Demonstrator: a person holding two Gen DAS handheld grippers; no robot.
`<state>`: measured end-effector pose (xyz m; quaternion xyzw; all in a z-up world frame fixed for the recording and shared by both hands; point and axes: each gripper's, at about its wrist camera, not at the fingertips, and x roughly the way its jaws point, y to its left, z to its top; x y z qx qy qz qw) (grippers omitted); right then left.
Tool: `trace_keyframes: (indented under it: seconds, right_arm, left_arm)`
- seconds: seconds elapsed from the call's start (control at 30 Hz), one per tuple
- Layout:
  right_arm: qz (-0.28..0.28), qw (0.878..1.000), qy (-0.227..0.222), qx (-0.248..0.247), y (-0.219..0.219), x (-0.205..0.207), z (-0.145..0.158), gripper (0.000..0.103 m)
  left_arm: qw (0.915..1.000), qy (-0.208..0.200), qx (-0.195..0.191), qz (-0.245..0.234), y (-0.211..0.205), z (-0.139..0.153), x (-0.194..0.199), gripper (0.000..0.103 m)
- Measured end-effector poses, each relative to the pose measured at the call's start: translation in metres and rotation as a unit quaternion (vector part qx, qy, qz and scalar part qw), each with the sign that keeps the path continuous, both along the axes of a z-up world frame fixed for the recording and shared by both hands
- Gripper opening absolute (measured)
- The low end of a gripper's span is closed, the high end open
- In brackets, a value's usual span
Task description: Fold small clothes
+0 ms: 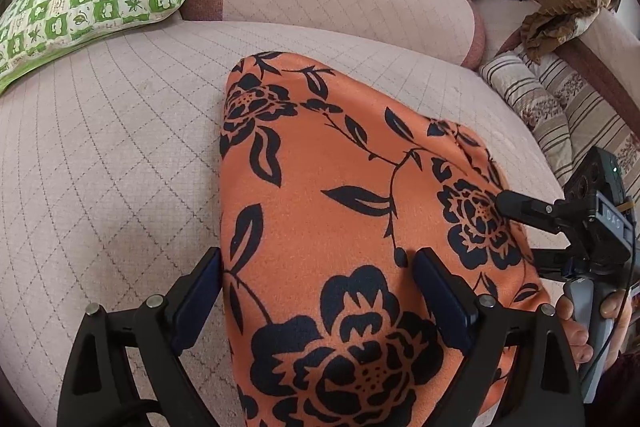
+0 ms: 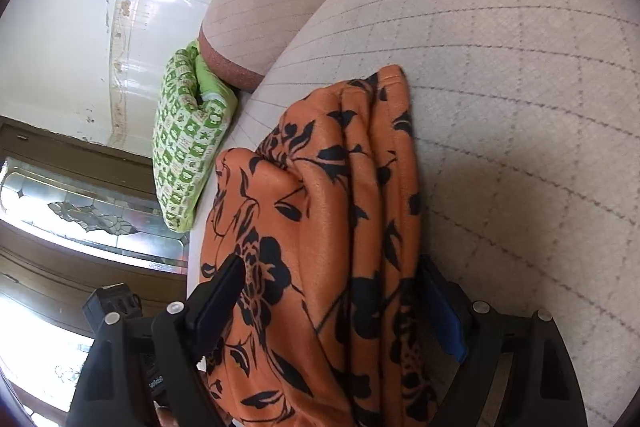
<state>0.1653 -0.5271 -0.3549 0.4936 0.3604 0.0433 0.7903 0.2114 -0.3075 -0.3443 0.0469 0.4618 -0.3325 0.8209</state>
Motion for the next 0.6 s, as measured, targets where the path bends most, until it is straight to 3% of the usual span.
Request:
trace_keyframes:
  seconds: [0.17, 0.3, 0.4, 0.6]
  right_arm:
    - [0.015, 1.0, 0.004, -0.026, 0.016, 0.011, 0.001, 0.078]
    - [0.007, 1.0, 0.006, -0.016, 0.017, 0.011, -0.002, 0.067]
    - [0.003, 1.0, 0.008, -0.017, 0.016, 0.009, -0.003, 0.058]
    - [0.003, 0.999, 0.001, -0.047, 0.028, 0.009, 0.01, 0.05]
  left_arm:
    - [0.9999, 0.001, 0.012, -0.002, -0.004, -0.004, 0.0, 0.094]
    - [0.9998, 0.018, 0.001, 0.002, -0.002, -0.007, 0.002, 0.091]
    - [0.9999, 0.015, -0.003, 0.003, -0.002, -0.006, 0.0, 0.084]
    - [0.9998, -0.019, -0.001, 0.0, -0.004, 0.005, -0.012, 0.058]
